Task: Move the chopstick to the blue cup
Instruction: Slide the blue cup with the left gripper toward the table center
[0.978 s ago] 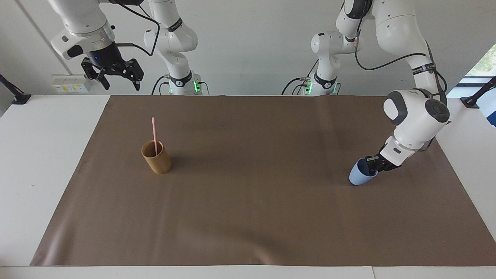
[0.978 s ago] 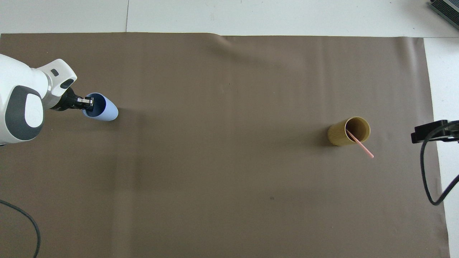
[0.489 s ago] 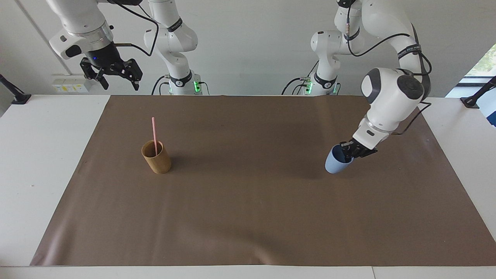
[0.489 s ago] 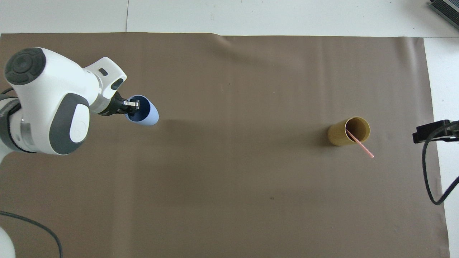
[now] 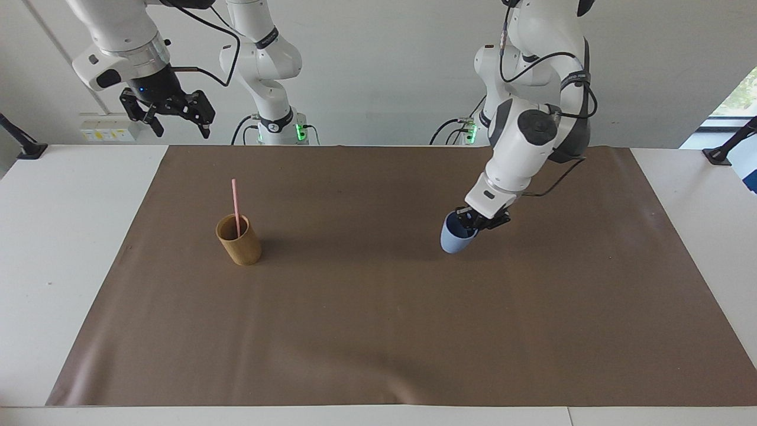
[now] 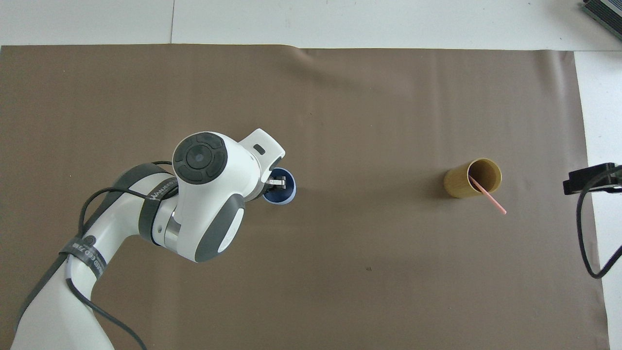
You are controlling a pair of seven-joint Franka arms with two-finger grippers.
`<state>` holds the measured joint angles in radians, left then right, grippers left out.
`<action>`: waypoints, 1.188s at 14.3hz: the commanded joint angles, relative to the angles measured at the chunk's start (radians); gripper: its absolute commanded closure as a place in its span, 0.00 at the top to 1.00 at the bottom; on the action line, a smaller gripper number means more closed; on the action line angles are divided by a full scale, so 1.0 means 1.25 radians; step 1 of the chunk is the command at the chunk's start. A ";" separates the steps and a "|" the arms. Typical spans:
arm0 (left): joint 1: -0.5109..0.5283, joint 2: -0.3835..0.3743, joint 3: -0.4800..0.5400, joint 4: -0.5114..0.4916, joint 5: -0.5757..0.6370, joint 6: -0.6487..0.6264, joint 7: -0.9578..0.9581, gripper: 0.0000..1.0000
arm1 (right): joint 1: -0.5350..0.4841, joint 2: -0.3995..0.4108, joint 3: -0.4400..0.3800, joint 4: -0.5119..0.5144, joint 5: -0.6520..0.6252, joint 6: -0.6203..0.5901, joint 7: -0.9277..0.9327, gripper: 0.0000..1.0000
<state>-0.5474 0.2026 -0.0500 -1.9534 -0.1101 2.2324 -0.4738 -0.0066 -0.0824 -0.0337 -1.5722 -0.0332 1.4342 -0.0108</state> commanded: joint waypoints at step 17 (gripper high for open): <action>-0.032 -0.080 0.024 -0.030 0.061 -0.010 -0.017 1.00 | -0.007 0.024 0.007 -0.035 0.020 0.099 0.044 1.00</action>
<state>-0.6179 0.1576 -0.0221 -1.9839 -0.0743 2.2777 -0.5032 -0.0054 -0.0637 -0.0296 -1.6004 -0.0301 1.5452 0.0246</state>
